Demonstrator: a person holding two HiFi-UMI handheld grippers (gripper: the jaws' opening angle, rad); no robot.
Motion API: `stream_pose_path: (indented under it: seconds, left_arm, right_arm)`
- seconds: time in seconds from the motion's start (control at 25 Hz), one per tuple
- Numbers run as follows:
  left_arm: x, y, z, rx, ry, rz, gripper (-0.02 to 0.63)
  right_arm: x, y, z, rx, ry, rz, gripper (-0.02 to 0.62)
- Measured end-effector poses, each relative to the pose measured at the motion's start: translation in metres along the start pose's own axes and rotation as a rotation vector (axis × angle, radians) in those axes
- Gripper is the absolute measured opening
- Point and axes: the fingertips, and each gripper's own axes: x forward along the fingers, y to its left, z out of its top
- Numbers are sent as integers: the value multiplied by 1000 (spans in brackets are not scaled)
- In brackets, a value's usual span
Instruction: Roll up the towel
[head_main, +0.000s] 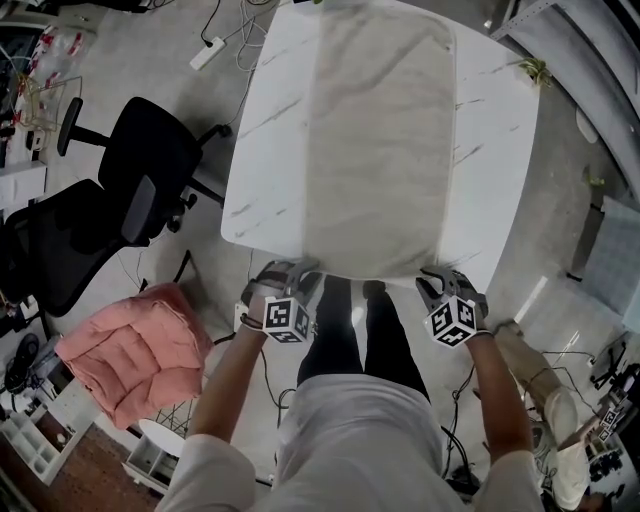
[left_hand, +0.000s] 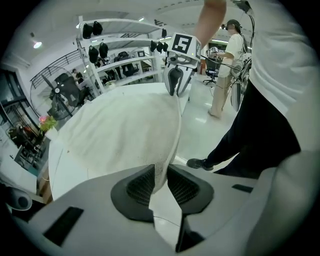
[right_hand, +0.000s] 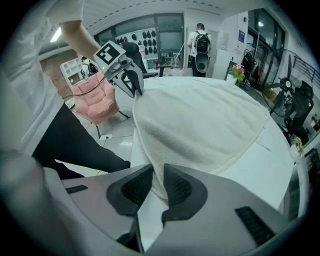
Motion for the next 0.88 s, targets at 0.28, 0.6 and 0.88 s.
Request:
stream_pose_path:
  seconds: [0.28,0.6,0.88]
  left_arm:
    - [-6,-4,2,5,-3,-18,35]
    - [-23,-35,4,32,2,-137,34]
    - [-36,-22,11,-86,5,-251,37]
  right_arm:
    - [-3,6,-1,-16,-1,18,29]
    - [-21,35,-5,-10,4,102,29]
    - [-28,21,5,73,-9,129,31]
